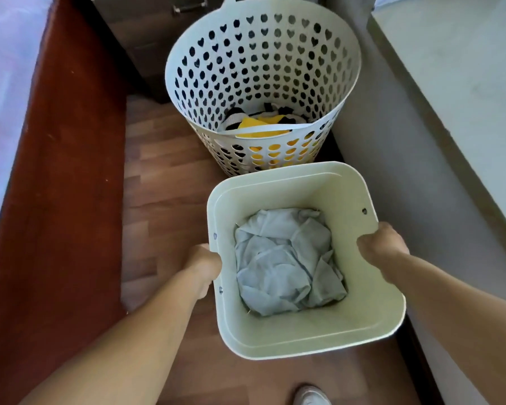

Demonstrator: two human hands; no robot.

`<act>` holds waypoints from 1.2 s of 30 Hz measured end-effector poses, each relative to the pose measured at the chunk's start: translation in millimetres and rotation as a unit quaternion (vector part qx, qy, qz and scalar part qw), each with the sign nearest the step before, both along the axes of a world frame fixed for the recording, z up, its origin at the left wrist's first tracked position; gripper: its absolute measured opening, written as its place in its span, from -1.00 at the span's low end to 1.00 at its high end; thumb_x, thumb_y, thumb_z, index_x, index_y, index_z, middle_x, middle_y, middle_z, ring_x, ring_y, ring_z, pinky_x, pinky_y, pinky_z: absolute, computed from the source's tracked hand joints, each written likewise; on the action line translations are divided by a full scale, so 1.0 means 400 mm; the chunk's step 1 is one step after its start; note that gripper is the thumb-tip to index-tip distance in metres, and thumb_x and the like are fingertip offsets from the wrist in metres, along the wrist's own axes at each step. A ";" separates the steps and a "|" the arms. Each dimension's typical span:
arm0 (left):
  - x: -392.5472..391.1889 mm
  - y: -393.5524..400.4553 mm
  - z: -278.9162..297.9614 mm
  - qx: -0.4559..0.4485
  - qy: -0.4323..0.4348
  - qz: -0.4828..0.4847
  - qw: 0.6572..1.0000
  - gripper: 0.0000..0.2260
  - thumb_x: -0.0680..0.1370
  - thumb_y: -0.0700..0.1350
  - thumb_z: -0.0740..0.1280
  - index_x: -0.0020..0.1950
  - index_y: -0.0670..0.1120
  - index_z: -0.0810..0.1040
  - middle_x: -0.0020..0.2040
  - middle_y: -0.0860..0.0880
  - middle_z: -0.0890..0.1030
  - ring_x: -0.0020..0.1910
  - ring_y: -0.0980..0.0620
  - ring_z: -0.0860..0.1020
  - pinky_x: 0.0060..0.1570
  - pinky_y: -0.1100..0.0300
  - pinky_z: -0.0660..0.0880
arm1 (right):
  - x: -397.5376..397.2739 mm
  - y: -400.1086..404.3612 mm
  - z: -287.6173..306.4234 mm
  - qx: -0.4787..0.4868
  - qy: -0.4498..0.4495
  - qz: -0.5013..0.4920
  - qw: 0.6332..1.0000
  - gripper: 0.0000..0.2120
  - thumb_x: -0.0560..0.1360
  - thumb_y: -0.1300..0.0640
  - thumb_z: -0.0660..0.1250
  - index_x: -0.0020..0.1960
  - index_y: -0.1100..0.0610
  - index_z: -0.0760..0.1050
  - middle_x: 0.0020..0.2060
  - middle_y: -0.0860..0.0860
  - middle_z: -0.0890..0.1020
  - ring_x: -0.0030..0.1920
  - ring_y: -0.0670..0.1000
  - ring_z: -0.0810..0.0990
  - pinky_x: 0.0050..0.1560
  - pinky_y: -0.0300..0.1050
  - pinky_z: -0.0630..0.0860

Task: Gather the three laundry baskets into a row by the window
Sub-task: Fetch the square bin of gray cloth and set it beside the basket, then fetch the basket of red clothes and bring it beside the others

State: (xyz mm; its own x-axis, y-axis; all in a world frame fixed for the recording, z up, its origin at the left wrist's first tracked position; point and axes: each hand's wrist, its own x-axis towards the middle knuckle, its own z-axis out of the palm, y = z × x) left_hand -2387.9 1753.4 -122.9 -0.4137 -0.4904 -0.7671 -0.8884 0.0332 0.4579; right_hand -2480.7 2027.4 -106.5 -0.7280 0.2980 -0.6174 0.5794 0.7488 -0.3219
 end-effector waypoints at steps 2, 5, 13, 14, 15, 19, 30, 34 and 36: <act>-0.029 0.008 -0.038 0.008 0.004 0.005 1.000 -0.67 0.54 -0.29 0.07 0.08 -0.15 0.61 0.02 -0.15 0.67 -0.07 -0.15 0.62 -0.13 0.15 0.49 | -0.031 0.004 -0.027 0.008 -0.005 -0.003 1.000 -0.59 0.46 0.26 0.14 0.31 0.26 0.30 0.18 0.25 0.51 0.11 0.28 0.51 -0.02 0.02 0.50; -0.061 0.017 -0.063 0.012 0.005 0.014 1.000 -0.67 0.54 -0.29 0.06 0.04 -0.11 0.60 -0.04 -0.11 0.66 -0.23 -0.06 0.56 -0.31 0.28 0.43 | -0.077 0.000 -0.044 0.018 -0.004 0.003 1.000 -0.53 0.45 0.25 0.15 0.36 0.24 0.26 0.25 0.26 0.46 0.19 0.31 0.47 0.12 0.06 0.49; -0.128 0.037 -0.086 0.004 0.014 0.025 1.000 -0.68 0.53 -0.30 0.07 -0.01 -0.11 0.61 -0.04 -0.11 0.68 -0.19 -0.10 0.60 -0.35 0.22 0.47 | -0.179 -0.004 -0.076 0.043 0.014 0.031 0.998 -0.29 0.46 0.20 0.18 0.53 0.19 -0.06 0.49 0.18 0.13 0.43 0.29 0.23 0.39 0.15 0.27; -0.129 0.037 -0.083 0.004 0.014 0.021 1.000 -0.69 0.54 -0.29 0.08 0.01 -0.12 0.61 -0.03 -0.12 0.68 -0.18 -0.10 0.60 -0.34 0.22 0.46 | -0.182 -0.003 -0.080 0.043 0.009 0.034 0.998 -0.27 0.46 0.19 0.18 0.53 0.18 -0.10 0.50 0.18 0.10 0.44 0.28 0.21 0.41 0.15 0.25; -0.129 0.038 -0.081 0.004 0.013 0.016 1.000 -0.70 0.55 -0.27 0.09 0.01 -0.11 0.61 0.00 -0.13 0.68 -0.14 -0.12 0.61 -0.28 0.18 0.48 | -0.183 -0.001 -0.081 0.043 0.003 0.034 0.998 -0.25 0.46 0.17 0.19 0.54 0.18 -0.13 0.51 0.18 0.08 0.45 0.28 0.19 0.42 0.15 0.23; -0.124 0.045 -0.061 -0.013 0.001 -0.014 1.000 -0.75 0.59 -0.21 0.11 0.12 -0.12 0.57 0.13 -0.16 0.65 -0.13 -0.07 0.55 -0.11 0.15 0.39 | -0.176 -0.005 -0.070 0.044 0.008 0.036 0.998 -0.18 0.46 0.10 0.24 0.54 0.19 -0.19 0.53 0.15 0.03 0.49 0.23 0.14 0.46 0.12 0.14; -0.192 0.128 0.270 -0.194 0.139 -0.172 0.956 -0.51 0.54 0.00 0.31 0.43 -0.11 0.35 0.38 -0.12 0.43 0.33 -0.09 0.44 0.24 0.13 0.36 | -0.083 -0.094 0.203 -0.151 0.219 -0.014 0.964 -0.47 0.50 0.04 0.31 0.42 0.09 0.27 0.20 0.04 0.55 0.11 0.03 0.55 0.16 -0.14 0.37; -0.182 0.187 0.498 -0.157 0.252 -0.180 0.938 -0.66 0.53 -0.04 0.34 0.27 -0.12 0.49 0.14 -0.08 0.61 0.04 -0.02 0.58 0.09 0.16 0.48 | -0.023 -0.099 0.398 -0.203 0.283 -0.068 0.935 -0.55 0.50 0.00 0.30 0.35 0.06 0.35 -0.19 -0.18 0.54 -0.08 -0.05 0.53 -0.01 -0.23 0.33; -0.156 0.226 0.621 -0.136 0.303 -0.182 0.925 -0.71 0.52 -0.06 0.35 0.21 -0.11 0.52 0.00 -0.04 0.63 -0.10 0.04 0.57 0.03 0.19 0.50 | 0.017 -0.092 0.520 -0.230 0.318 -0.108 0.914 -0.59 0.49 -0.02 0.31 0.31 0.05 0.38 -0.28 -0.21 0.51 -0.18 -0.09 0.53 -0.09 -0.24 0.35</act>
